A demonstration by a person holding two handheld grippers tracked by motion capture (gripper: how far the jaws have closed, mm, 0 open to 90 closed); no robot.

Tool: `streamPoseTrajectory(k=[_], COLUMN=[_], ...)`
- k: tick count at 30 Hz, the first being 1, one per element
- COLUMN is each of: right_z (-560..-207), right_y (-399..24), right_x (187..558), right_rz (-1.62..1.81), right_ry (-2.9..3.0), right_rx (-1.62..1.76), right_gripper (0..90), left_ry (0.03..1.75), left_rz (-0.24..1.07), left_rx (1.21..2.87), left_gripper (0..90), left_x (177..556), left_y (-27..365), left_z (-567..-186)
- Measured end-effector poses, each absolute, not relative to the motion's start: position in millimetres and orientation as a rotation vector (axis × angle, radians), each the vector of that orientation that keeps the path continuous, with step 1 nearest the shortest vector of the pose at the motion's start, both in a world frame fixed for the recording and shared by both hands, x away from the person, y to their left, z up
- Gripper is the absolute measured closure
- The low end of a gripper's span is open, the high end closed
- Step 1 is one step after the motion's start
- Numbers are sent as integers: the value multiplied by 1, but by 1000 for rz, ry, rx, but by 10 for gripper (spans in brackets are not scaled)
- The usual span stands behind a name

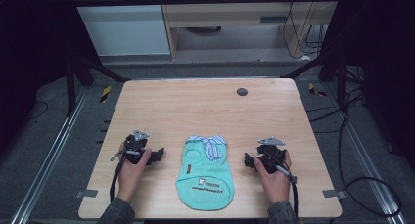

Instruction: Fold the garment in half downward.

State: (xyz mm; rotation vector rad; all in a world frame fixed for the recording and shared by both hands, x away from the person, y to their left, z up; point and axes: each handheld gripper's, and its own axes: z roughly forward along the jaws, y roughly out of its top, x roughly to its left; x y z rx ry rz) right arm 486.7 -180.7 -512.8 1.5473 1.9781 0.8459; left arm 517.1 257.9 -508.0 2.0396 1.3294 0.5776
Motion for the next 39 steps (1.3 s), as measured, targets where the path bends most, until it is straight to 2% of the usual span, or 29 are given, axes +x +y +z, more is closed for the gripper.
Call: streamPoseTrajectory(k=[10,11,16,21,28,31,39], right_z=[-513,-510,-499,-480,-465,-464,-460], right_y=[-182,-183,-183,-176,-151,-141,-128], right_x=[484,482,481,492,516,524,540], right_rz=[863,863,859,852,819,813,854], right_ry=[1990,2004,2101,2170,2278,2306,2353], right_rx=[1532,1526,1472,1373,1241,1211,1187], right_gripper=[18,103,205,358,465,504,688], left_ry=[1272,1244,1173,1142,1091,1087,1069], left_rz=[548,532,468,415,430,430,427], left_rx=[2081,2096,2122,2139,2169,2167,2164], left_gripper=[10,46,61,87,139,196,366], left_x=[506,505,509,523,541,549,565], left_y=[256,257,256,249,228,222,201], left_z=[-505,-502,-493,-480,-461,-456,-449])
